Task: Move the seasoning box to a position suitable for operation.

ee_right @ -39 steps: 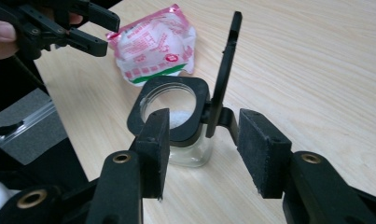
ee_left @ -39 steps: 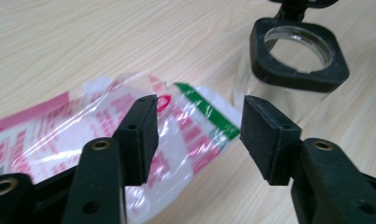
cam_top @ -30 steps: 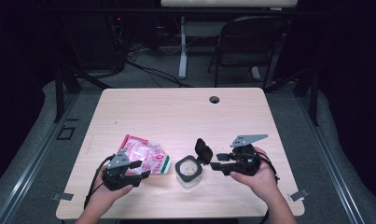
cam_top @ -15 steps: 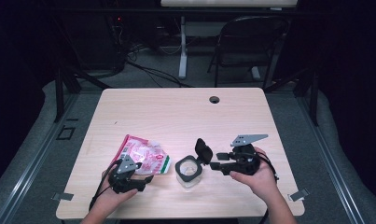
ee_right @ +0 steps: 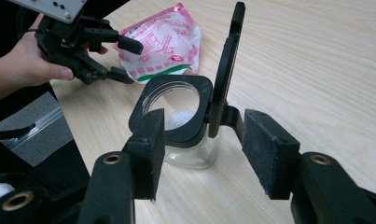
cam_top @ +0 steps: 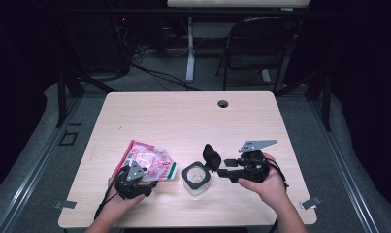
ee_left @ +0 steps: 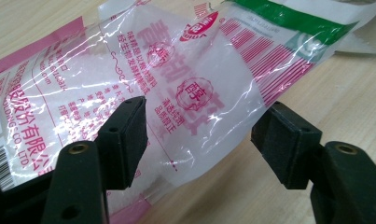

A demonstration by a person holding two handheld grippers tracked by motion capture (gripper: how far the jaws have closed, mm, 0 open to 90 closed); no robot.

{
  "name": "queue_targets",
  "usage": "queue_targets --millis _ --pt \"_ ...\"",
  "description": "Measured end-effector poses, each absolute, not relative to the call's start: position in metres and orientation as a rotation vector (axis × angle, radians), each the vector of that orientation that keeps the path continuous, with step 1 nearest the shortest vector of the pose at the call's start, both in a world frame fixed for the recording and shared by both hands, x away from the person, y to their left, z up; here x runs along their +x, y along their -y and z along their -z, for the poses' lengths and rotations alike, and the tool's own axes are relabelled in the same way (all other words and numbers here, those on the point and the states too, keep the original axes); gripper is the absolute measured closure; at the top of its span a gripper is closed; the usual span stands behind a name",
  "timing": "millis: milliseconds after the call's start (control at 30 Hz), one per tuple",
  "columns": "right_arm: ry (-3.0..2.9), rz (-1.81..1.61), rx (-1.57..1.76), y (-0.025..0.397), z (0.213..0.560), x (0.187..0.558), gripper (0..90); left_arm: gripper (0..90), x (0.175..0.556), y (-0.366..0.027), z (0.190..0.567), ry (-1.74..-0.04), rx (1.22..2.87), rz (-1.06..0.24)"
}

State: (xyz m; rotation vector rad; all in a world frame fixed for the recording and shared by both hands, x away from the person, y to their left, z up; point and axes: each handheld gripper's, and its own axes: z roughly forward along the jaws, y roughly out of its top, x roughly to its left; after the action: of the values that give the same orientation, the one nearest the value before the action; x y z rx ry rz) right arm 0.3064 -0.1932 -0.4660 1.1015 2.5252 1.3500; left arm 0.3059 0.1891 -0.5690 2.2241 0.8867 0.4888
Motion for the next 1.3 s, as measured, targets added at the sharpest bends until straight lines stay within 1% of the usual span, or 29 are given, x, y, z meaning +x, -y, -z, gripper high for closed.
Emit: queue_targets --millis 267,467,600,667,867,1033,1200,1300 --pt "-2.506 -1.368 1.119 0.194 0.466 0.307 49.6 39.5 0.314 -0.18 0.571 -0.872 2.247 -0.498" --pt "-2.507 -1.368 1.116 0.196 0.466 0.307 49.6 42.8 0.321 -0.177 0.575 -0.895 2.247 -0.511" --pt "-2.504 -1.374 1.121 0.196 0.466 0.307 49.6 49.2 0.322 -0.179 0.579 -0.909 2.236 -0.532" --pt "-2.502 -1.373 1.124 0.196 0.466 0.307 49.6 52.1 0.323 -0.181 0.58 -0.923 2.229 -0.519" --pt "-2.503 -1.366 1.122 0.196 0.466 0.308 49.6 56.9 0.326 -0.184 0.58 -0.947 2.214 -0.507" --pt "-2.499 -1.369 1.126 0.196 0.466 0.308 49.6 63.5 0.329 -0.184 0.579 -0.959 2.219 -0.509" --pt "-2.495 -1.375 1.136 0.197 0.467 0.308 49.6 65.9 0.331 -0.184 0.578 -0.979 2.214 -0.494" --pt "-2.498 -1.376 1.145 0.197 0.469 0.309 49.5 70.2 0.332 -0.184 0.578 -0.988 2.216 -0.499"
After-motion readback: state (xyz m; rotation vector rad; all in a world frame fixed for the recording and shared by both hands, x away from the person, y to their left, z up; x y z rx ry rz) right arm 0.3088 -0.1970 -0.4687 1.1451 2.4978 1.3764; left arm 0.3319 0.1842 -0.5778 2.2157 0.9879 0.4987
